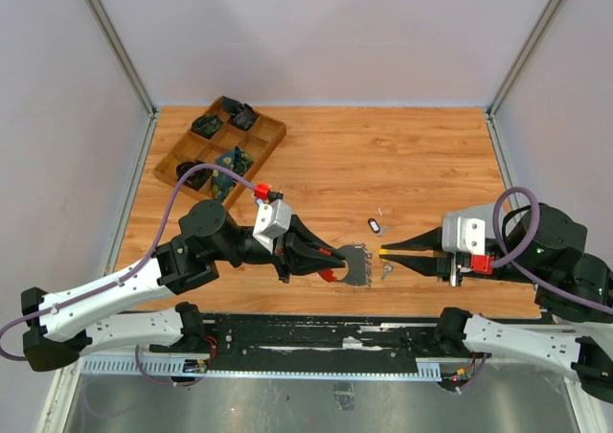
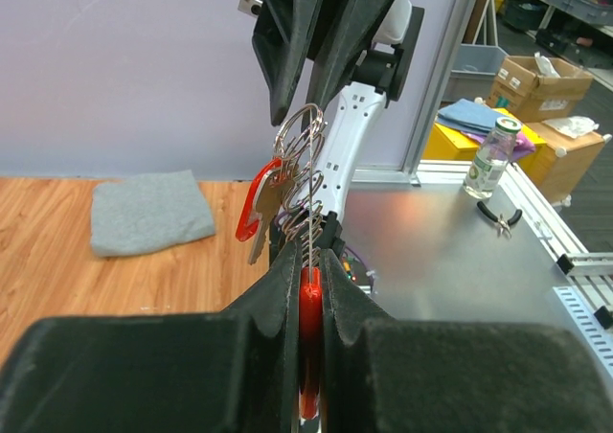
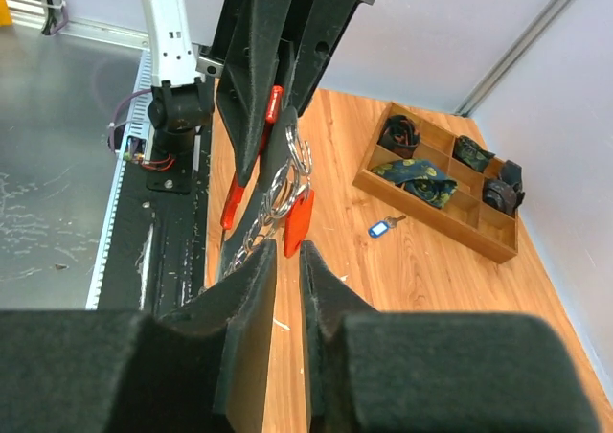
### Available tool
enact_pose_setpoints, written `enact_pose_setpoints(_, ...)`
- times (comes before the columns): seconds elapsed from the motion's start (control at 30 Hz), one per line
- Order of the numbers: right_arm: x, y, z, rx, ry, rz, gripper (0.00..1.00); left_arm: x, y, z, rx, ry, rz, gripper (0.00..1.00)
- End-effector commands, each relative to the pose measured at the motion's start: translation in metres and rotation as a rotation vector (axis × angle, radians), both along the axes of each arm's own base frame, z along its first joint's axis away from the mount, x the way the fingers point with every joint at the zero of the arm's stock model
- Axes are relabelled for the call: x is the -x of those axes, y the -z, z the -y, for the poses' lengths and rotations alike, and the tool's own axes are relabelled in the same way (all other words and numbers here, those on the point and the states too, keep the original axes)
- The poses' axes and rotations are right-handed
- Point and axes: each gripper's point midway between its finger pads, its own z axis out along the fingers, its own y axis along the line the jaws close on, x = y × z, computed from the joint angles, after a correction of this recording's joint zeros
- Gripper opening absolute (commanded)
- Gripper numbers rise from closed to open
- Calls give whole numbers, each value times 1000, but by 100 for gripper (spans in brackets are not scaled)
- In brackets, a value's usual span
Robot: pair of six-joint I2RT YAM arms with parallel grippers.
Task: Put the keys on the keyring
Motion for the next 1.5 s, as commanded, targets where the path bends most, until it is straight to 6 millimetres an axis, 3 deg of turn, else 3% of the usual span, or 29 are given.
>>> enact_pose_setpoints(0.0,5,5,-11,15,-63,16,17,6,-23,-5,74,14,28,1)
enact_pose_setpoints(0.3,-1,5,-21,3,-59,33,22,6,-23,-6,75,11,31,1)
enact_pose_setpoints(0.93,-1,-9,-22,-64,-52,46,29,7,-21,-6,67,18,34,0)
enact_pose_setpoints(1.47,-1,-14,-14,-81,-36,63,25,7,-17,-2,55,33,29,1)
